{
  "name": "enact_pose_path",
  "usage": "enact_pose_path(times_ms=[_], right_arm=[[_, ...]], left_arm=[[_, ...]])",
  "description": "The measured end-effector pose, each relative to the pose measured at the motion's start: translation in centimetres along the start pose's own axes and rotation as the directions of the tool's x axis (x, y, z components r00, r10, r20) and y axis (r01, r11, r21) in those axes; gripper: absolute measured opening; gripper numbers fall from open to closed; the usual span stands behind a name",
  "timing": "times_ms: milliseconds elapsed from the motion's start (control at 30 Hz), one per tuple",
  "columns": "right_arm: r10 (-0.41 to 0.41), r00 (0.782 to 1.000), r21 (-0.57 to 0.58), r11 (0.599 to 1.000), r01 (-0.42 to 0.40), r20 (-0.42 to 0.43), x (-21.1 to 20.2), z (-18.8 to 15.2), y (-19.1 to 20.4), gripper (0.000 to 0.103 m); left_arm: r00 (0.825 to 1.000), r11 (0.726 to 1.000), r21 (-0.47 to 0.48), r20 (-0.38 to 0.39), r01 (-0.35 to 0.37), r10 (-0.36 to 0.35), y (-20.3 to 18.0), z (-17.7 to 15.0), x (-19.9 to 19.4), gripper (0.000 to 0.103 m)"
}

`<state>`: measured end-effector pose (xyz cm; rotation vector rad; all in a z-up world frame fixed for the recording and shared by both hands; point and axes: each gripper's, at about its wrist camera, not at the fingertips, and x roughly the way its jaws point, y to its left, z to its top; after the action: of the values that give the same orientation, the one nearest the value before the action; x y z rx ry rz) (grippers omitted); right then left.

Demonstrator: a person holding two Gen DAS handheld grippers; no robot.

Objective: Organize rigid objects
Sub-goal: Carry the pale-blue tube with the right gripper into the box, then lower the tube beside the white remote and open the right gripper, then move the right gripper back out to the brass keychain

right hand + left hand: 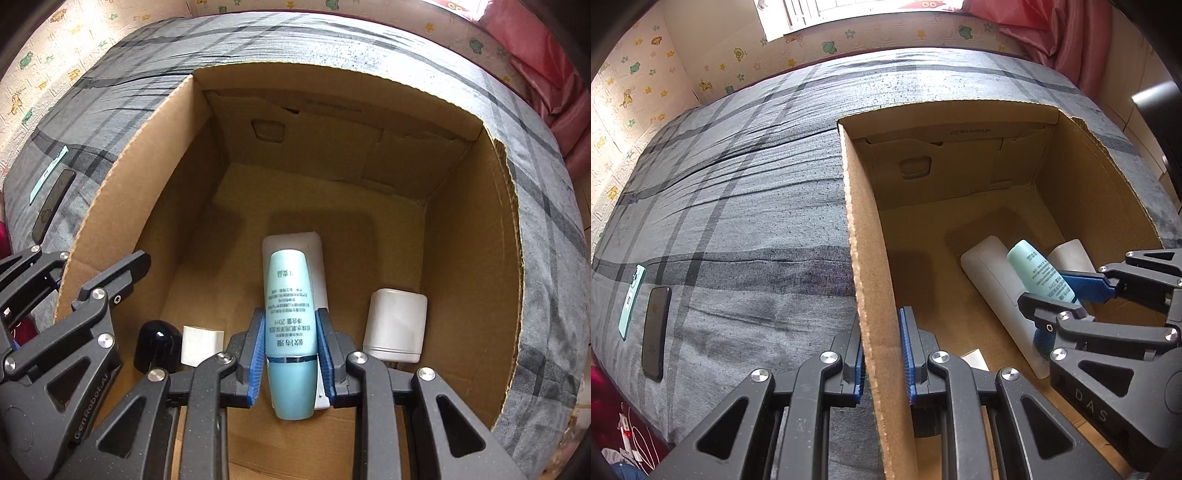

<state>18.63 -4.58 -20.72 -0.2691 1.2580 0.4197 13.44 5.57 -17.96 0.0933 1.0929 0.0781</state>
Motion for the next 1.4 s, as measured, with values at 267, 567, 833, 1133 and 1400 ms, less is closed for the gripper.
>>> enact_pose_path(times_ms=[267,567,833,1133,1400], right_arm=[[0.005,1.000,0.019,1.000,-0.005,-0.023,0.7,0.1,-0.4,0.028],[0.009,1.000,0.034,0.999,-0.008,-0.028,1.4,0.2,-0.5,0.037],[-0.013,0.999,0.044,0.999,0.012,0.041,0.0,0.3,-0.4,0.063],[-0.042,0.993,0.051,0.998,0.036,0.111,-3.2,-0.3,-0.6,0.081],[-0.062,0.980,0.068,0.996,0.050,0.188,-7.1,-0.6,-2.0,0.095]], left_arm=[[1.000,1.000,-0.001,0.002,-0.002,0.002,-0.1,0.0,-0.2,0.018],[1.000,1.000,0.002,0.004,-0.005,0.005,-0.1,0.0,-0.3,0.018],[1.000,1.000,0.004,0.001,-0.008,0.008,-0.2,0.1,-0.4,0.018],[1.000,1.000,0.003,0.000,-0.009,0.009,-0.2,0.1,-0.3,0.018],[1.000,1.000,0.002,-0.003,-0.009,0.009,-0.2,0.2,-0.2,0.018]])
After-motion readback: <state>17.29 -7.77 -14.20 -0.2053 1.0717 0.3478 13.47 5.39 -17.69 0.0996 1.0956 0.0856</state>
